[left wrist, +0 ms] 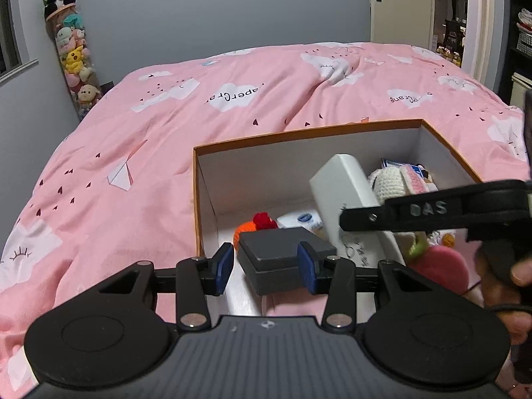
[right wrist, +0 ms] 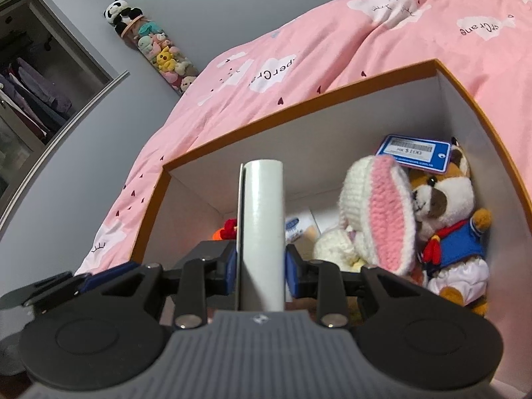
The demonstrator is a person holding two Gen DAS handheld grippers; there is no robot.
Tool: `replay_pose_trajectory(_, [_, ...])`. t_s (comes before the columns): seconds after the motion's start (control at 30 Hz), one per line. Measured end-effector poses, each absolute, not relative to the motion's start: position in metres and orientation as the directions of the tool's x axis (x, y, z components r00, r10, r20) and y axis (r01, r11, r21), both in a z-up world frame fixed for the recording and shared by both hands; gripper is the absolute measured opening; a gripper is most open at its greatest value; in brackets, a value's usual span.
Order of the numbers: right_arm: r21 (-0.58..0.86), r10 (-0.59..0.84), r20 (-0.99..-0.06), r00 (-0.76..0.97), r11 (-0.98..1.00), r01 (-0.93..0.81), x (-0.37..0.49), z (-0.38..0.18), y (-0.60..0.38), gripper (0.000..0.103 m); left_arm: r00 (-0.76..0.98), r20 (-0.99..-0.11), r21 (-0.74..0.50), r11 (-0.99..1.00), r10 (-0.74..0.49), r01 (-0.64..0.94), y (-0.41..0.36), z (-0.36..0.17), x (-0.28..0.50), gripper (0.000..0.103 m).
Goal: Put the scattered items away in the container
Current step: 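Carry both boxes over the shoebox and lower the grey box in, opening the left gripper, then lower the white box into the shoebox and open the right gripper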
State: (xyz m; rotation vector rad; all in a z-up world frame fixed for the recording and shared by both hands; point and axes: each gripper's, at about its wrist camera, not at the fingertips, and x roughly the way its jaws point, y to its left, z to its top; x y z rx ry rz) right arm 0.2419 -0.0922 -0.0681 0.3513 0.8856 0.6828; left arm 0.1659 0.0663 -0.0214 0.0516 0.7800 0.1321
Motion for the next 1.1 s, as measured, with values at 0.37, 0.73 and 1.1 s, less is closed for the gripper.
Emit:
replay_pose_trajectory(0.37, [0.479, 0.631, -0.633, 0.448, 0.774, -0.414, 0.24, -0.068, -0.088, 0.042, 0.685, -0.718, 0.078, 0.992, 0.123, -0.096, 0.058, -0.015, 0.145, 0.055])
replay_pose_trajectory(0.73, [0.431, 0.592, -0.642, 0.488, 0.804, -0.409, 0.213, -0.066, -0.11, 0.03, 0.674, -0.731, 0.063, 0.994, 0.105, -0.086, 0.05, -0.018, 0.128, 0.056])
replay_pose_trajectory(1.1, [0.394, 0.575, -0.688, 0.442, 0.808, -0.439, 0.207, -0.078, -0.098, 0.019, 0.675, -0.73, 0.056, 0.993, 0.112, -0.105, 0.047, -0.017, 0.12, 0.058])
